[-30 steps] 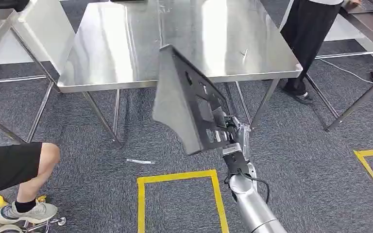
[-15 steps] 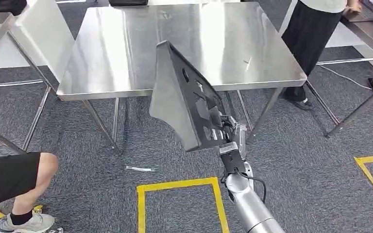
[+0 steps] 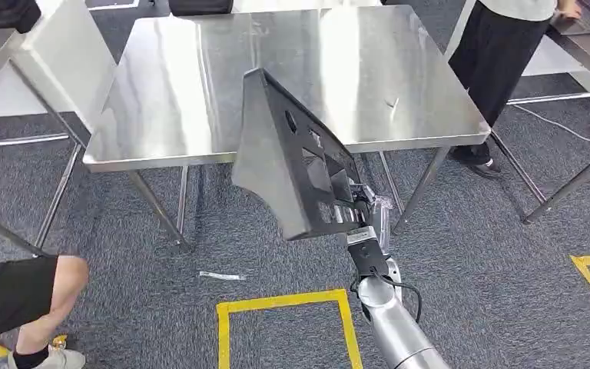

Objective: Take the parts from the cabinet and place them on the table.

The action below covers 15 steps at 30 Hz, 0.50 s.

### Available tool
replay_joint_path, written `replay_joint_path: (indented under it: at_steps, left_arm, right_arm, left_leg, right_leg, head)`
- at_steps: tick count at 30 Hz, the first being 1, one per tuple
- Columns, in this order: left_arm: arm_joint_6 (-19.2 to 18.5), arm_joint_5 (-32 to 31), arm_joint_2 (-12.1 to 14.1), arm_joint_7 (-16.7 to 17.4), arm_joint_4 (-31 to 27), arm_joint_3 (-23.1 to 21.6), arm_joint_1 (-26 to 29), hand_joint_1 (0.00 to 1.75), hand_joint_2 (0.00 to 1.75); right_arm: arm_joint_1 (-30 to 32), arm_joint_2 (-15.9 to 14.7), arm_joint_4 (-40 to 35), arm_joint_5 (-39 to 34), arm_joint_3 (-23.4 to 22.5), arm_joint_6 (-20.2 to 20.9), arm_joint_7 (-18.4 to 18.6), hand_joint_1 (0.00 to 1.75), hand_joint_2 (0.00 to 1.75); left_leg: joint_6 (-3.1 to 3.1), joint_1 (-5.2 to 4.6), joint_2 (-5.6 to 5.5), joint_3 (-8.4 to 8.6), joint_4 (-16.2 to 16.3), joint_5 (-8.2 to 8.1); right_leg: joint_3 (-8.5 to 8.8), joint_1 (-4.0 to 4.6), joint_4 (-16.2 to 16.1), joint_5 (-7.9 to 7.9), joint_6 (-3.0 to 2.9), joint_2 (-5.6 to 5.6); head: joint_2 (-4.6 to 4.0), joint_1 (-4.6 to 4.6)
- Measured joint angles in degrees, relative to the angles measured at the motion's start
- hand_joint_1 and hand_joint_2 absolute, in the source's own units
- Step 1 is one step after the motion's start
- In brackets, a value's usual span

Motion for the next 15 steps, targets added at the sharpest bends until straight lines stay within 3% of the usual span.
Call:
replay_joint_path:
  at_steps: [1,4,5,6,7,9,10,11,13,15]
  left_arm:
    - [-0.11,-0.04,-0.02,0.04,0.00,-0.04,-0.17,0.00,1.75]
    - [-0.50,-0.07,0.20,0.24,0.00,-0.31,-0.12,0.00,1.75]
    - [-0.52,-0.02,0.22,0.31,0.04,-0.31,-0.05,0.00,1.75]
    - [-0.50,0.04,0.26,0.31,0.09,-0.31,-0.02,0.00,1.75]
    - [-0.46,0.13,0.28,0.13,0.11,-0.31,-0.02,0.00,1.75]
    - [-0.22,0.44,0.35,-0.29,0.15,-0.31,-0.04,0.00,1.75]
    - [-0.17,0.46,0.46,-0.33,0.17,-0.31,-0.08,0.00,1.75]
    - [-0.17,0.46,0.46,-0.37,0.20,-0.33,-0.19,0.00,1.75]
    - [-0.09,0.48,0.46,-0.39,0.24,-0.33,0.03,0.00,1.75]
    - [-0.11,0.50,0.35,-0.42,0.26,-0.33,0.09,0.00,1.75]
  right_arm:
    - [-0.02,0.00,-0.28,0.11,-0.02,-0.02,0.00,1.75,1.75]
    - [0.61,-0.07,-0.50,0.20,-0.04,-0.02,0.02,1.75,1.75]
    - [0.96,-0.13,-0.52,0.22,-0.07,0.00,0.04,1.75,1.75]
    - [1.25,-0.13,-0.57,0.33,-0.09,0.07,0.07,1.75,1.75]
    - [1.45,-0.13,-0.72,0.52,-0.09,0.20,0.11,1.75,1.75]
    - [1.48,-0.11,-1.07,0.81,-0.09,0.44,0.24,1.75,1.75]
    - [1.45,-0.11,-1.16,0.85,-0.09,0.44,0.26,1.75,1.75]
    - [1.32,-0.11,-1.29,0.87,-0.11,0.44,0.28,1.75,1.75]
    - [1.44,-0.09,-1.55,0.90,-0.07,0.46,0.42,1.75,1.75]
    - [1.54,-0.15,-1.86,0.90,-0.09,0.46,0.44,1.75,1.75]
  left_leg:
    - [-0.27,0.03,0.09,-1.63,3.16,-0.74]
    - [-0.93,0.23,0.12,-9.63,14.94,-5.64]
    - [-0.99,0.25,0.13,-11.02,15.84,-5.62]
    - [-0.91,0.26,0.16,-11.23,14.53,-4.12]
    - [-0.78,0.26,0.17,-10.15,10.93,-1.19]
    - [-0.10,0.23,0.21,-5.84,0.53,5.46]
    - [0.27,-0.12,0.22,-5.11,-1.01,4.34]
    - [0.62,-0.22,0.16,-5.08,-1.12,2.22]
    - [1.63,-0.39,0.17,-4.64,-1.79,3.18]
    - [2.29,0.06,0.24,-2.44,-2.18,3.42]
  right_leg:
    - [0.38,0.01,0.00,-0.27,-0.41,-0.04]
    - [1.04,0.23,0.02,-1.13,-1.13,0.00]
    - [1.32,0.24,0.02,-1.49,-1.07,0.04]
    - [1.68,0.25,0.03,-1.80,-0.99,0.13]
    - [2.20,0.25,0.02,-2.16,-0.88,0.20]
    - [3.34,0.24,-0.02,-3.01,-0.56,0.26]
    - [3.93,0.58,0.09,-3.37,-0.21,0.30]
    - [3.56,0.73,-0.08,-3.67,0.20,0.43]
    - [4.10,0.81,0.33,-3.47,1.18,0.41]
    - [4.20,0.85,1.34,-4.43,1.55,0.23]
  head:
    - [-0.02,-0.20]
    - [-0.02,-0.15]
    - [-0.02,-0.13]
    - [-0.02,-0.15]
    - [-0.02,-0.13]
    - [0.00,-0.13]
    - [-0.02,-0.07]
    - [0.00,-0.15]
    - [0.00,-0.18]
    - [0.00,-0.09]
